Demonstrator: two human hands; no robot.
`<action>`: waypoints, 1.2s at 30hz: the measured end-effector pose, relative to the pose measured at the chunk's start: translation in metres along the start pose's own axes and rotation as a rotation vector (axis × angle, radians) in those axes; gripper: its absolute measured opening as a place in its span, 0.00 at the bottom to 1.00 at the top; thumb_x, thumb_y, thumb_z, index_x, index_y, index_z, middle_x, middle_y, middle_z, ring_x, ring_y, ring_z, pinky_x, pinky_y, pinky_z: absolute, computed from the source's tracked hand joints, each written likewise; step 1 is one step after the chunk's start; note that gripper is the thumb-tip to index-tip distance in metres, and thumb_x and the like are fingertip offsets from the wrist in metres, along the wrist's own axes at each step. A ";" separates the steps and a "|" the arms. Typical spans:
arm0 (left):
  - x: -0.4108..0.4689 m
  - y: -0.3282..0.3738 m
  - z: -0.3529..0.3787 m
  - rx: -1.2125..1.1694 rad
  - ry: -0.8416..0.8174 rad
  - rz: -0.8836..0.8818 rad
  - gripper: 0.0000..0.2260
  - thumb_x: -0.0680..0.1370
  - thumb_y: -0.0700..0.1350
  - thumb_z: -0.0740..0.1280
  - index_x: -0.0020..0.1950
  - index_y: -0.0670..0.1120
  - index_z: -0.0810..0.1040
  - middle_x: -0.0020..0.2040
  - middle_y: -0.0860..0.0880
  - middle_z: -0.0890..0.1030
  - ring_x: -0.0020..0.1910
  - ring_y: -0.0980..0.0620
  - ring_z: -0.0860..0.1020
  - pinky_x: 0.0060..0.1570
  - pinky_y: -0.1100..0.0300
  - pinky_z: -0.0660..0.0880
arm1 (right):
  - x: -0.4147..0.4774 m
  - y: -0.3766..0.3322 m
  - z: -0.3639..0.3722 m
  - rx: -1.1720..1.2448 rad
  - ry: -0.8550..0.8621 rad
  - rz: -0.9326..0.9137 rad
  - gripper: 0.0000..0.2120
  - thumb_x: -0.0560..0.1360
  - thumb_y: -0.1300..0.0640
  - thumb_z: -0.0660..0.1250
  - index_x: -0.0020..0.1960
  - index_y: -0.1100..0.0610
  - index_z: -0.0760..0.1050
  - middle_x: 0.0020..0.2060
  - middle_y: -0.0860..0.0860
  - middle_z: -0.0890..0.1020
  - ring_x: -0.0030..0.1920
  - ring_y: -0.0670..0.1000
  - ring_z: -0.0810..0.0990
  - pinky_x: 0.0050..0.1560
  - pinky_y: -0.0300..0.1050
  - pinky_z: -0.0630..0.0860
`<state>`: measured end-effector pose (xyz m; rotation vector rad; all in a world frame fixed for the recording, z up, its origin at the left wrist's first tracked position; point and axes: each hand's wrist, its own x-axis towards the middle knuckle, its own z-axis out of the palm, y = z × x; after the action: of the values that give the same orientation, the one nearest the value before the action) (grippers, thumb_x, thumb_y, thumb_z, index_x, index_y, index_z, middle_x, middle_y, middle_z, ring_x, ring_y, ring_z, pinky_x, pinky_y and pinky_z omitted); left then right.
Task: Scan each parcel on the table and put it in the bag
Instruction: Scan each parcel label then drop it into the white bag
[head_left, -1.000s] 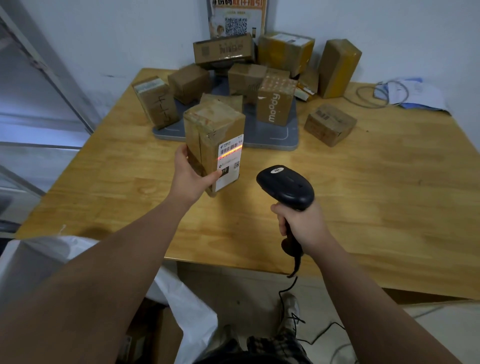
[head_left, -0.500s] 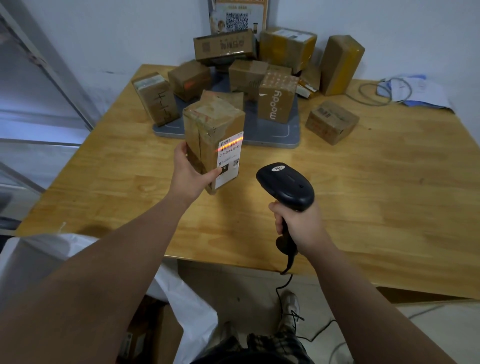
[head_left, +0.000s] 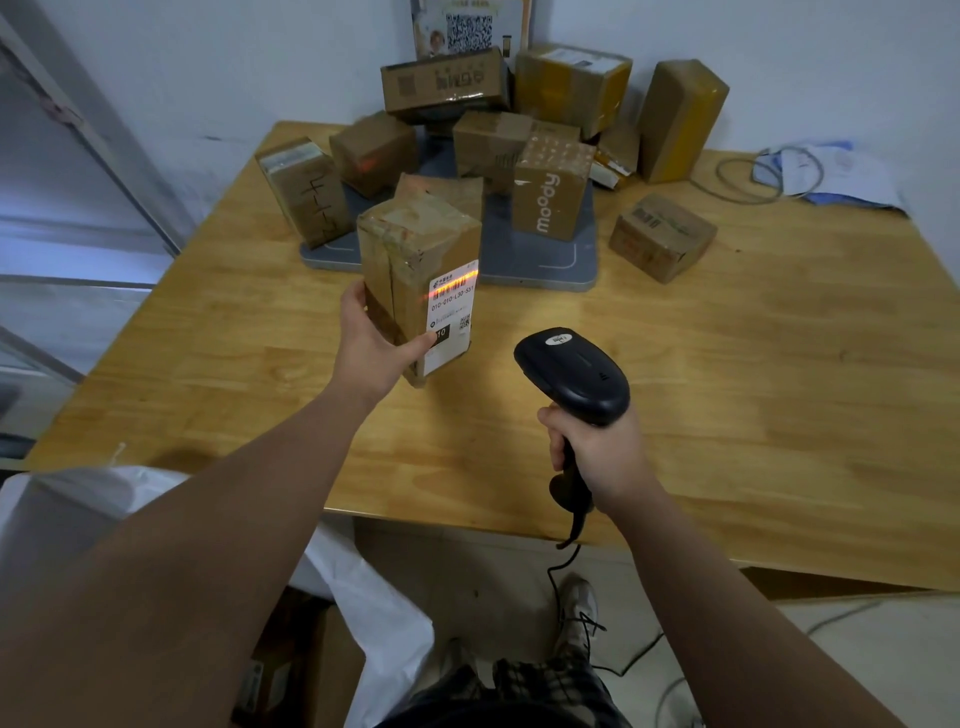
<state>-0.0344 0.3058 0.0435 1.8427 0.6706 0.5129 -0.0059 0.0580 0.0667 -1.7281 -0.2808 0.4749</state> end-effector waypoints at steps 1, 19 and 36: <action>0.000 -0.001 0.000 0.002 0.001 -0.004 0.41 0.69 0.40 0.77 0.74 0.45 0.55 0.65 0.56 0.65 0.64 0.59 0.67 0.66 0.60 0.68 | 0.000 0.001 0.000 0.002 0.001 0.005 0.22 0.74 0.66 0.67 0.23 0.58 0.69 0.20 0.55 0.71 0.24 0.51 0.71 0.45 0.55 0.76; -0.005 -0.004 0.016 -0.016 -0.068 -0.127 0.39 0.70 0.41 0.77 0.72 0.45 0.56 0.66 0.50 0.67 0.64 0.54 0.68 0.60 0.58 0.71 | 0.010 0.024 0.031 0.066 0.035 0.072 0.18 0.74 0.64 0.68 0.27 0.57 0.70 0.20 0.51 0.71 0.23 0.50 0.71 0.38 0.49 0.75; -0.012 0.002 0.015 0.008 -0.131 -0.225 0.38 0.72 0.42 0.75 0.73 0.45 0.56 0.62 0.53 0.66 0.59 0.56 0.66 0.55 0.61 0.68 | 0.019 -0.015 0.017 -0.003 -0.023 0.304 0.11 0.72 0.61 0.69 0.32 0.62 0.74 0.23 0.54 0.73 0.23 0.52 0.71 0.28 0.42 0.70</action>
<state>-0.0337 0.2866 0.0396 1.7644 0.7798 0.2397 0.0041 0.0847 0.0755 -1.7768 -0.0327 0.7154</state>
